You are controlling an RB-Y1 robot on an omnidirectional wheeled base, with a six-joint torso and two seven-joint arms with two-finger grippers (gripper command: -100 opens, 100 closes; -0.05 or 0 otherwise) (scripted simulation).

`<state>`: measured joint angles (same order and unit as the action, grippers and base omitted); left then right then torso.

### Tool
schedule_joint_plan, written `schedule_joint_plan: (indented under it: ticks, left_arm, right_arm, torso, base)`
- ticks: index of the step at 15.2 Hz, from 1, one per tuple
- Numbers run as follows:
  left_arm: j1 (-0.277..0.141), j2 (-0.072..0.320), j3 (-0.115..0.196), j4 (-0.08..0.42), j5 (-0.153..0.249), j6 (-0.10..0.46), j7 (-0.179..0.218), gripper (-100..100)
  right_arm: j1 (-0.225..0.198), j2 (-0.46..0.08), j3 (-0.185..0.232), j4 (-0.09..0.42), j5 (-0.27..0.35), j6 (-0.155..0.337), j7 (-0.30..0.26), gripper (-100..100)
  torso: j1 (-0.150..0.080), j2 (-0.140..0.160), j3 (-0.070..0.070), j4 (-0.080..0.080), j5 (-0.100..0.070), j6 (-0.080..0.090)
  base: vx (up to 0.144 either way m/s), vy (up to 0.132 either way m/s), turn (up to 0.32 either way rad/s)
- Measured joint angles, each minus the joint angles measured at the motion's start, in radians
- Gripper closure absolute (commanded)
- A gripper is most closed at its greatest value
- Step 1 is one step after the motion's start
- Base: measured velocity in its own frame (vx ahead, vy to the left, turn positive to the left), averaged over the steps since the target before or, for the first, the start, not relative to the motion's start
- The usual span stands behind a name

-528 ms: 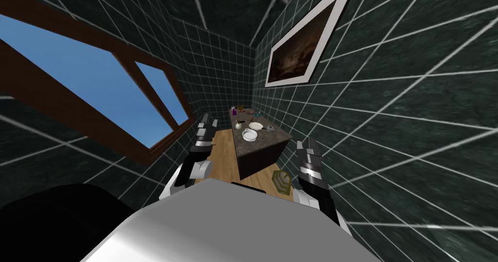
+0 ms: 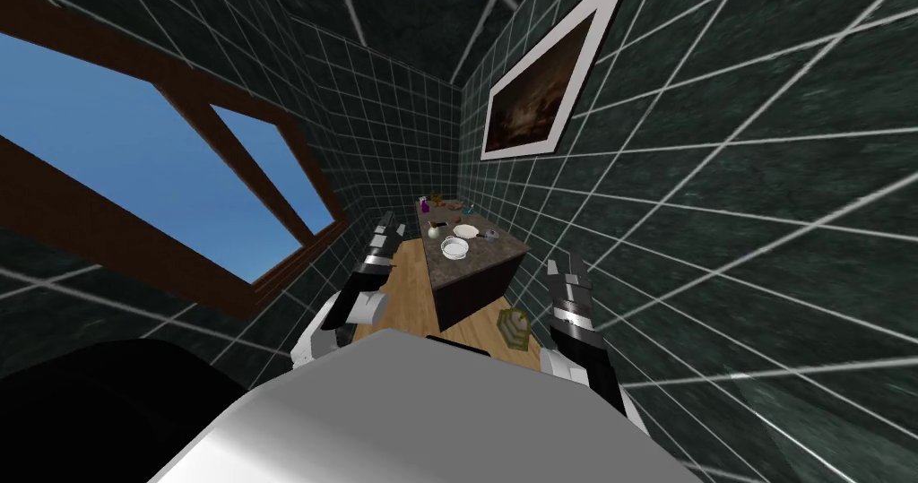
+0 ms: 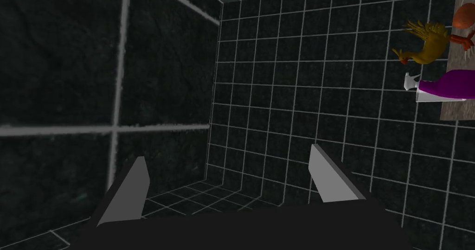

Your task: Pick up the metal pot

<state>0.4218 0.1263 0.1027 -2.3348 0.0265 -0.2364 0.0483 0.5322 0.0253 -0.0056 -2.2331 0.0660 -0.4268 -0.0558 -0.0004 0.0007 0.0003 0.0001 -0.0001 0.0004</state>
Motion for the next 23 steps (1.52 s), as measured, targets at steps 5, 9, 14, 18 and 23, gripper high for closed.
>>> schedule_joint_plan:
  ticks: [5,9,14,18,23]
  left_arm:
    - [-0.024,0.037,0.027,0.022,0.01,0.11,-0.005,-100]
    - [-0.049,0.06,0.051,0.053,0.018,0.194,-0.007,-100]
    - [-0.076,0.084,0.079,0.083,0.029,0.289,-0.008,-100]
    - [-0.094,0.097,0.098,0.101,0.035,0.367,-0.011,-100]
    - [-0.127,0.117,0.129,0.124,0.046,0.481,-0.015,-100]
  right_arm:
    - [0.0,0.0,0.0,0.0,0.0,0.0,0.0,0]
    - [0.0,0.0,0.0,0.0,0.0,0.0,0.0,0]
    - [0.0,0.0,0.0,0.0,0.0,0.0,0.0,0]
    - [0.0,0.0,0.0,0.0,0.0,0.0,0.0,0]
    - [0.0,0.0,0.0,0.0,0.0,0.0,0.0,0]
  torso:
    - [0.0,0.0,0.0,0.0,0.0,0.0]
    - [0.0,0.0,0.0,0.0,0.0,0.0]
    - [0.0,0.0,0.0,0.0,0.0,0.0]
    - [0.0,0.0,0.0,0.0,0.0,0.0]
    - [0.0,-0.001,0.0,0.0,0.0,0.0]
  base:
    - [-0.01,-0.009,-0.127]
    - [-0.009,-0.01,-0.126]
    - [-0.006,-0.008,-0.109]
    - [-0.004,-0.008,-0.123]
    - [-0.002,-0.007,-0.123]
